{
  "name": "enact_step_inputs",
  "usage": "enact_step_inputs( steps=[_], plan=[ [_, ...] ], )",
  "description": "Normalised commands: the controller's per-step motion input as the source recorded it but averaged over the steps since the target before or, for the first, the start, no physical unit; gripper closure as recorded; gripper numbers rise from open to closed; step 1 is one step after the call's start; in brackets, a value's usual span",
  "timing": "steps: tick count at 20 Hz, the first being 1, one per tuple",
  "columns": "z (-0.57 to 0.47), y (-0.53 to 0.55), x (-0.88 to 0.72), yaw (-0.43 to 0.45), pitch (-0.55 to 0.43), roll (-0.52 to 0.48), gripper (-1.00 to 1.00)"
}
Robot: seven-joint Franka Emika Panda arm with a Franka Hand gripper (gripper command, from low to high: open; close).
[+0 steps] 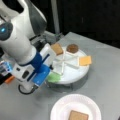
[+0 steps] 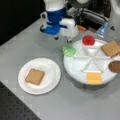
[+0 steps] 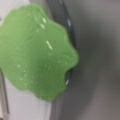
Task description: Ingredient selection for cheeseburger or sandwich
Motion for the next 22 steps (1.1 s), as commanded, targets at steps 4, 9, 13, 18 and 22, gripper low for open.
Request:
enact_step_inputs(
  steps=[4,9,13,18,22],
  plan=[
    [0.01,-0.31,0.29,0.058,0.113,0.614,-1.00],
    [-0.02,-0.30,0.29,0.135,0.069,0.500,-1.00],
    [-0.05,-0.27,0.28,0.133,0.022,0.451,-1.00],
    [-0.06,-0.23,0.26,0.090,0.019,0.374,-1.00],
    [-0.06,-0.19,0.22,0.092,0.039,0.301,-1.00]
  ],
)
